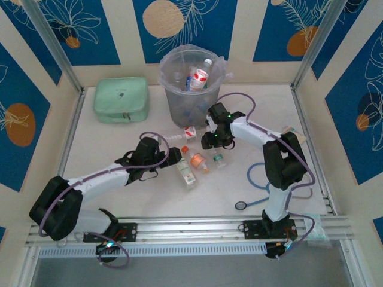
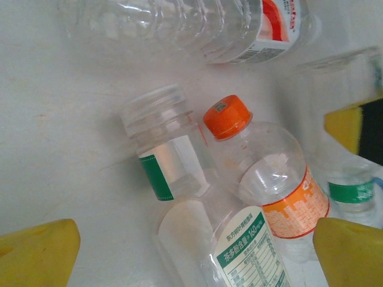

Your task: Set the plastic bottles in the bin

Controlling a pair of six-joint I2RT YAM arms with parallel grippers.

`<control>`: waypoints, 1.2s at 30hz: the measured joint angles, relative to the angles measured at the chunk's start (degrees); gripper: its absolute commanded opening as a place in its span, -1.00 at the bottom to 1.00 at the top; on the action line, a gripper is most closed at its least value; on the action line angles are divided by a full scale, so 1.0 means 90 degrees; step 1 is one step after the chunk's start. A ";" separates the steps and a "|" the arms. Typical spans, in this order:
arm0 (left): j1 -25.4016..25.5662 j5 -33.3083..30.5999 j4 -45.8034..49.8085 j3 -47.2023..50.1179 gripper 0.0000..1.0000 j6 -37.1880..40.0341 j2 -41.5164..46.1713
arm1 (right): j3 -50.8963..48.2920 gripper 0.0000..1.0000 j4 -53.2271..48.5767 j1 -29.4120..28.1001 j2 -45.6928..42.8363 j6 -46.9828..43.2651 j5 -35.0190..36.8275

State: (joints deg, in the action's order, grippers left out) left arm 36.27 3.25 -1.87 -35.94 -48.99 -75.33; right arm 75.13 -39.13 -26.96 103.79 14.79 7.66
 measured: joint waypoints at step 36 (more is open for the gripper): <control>0.0197 -0.0044 -0.0219 0.0442 0.99 -0.0245 0.1576 | 0.4745 -1.00 -0.0476 0.1117 -0.0636 0.2756 -0.0755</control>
State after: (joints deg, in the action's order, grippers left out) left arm 38.04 2.85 -3.84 -31.97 -51.20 -61.14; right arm 117.84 -43.42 -16.91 98.06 39.59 0.86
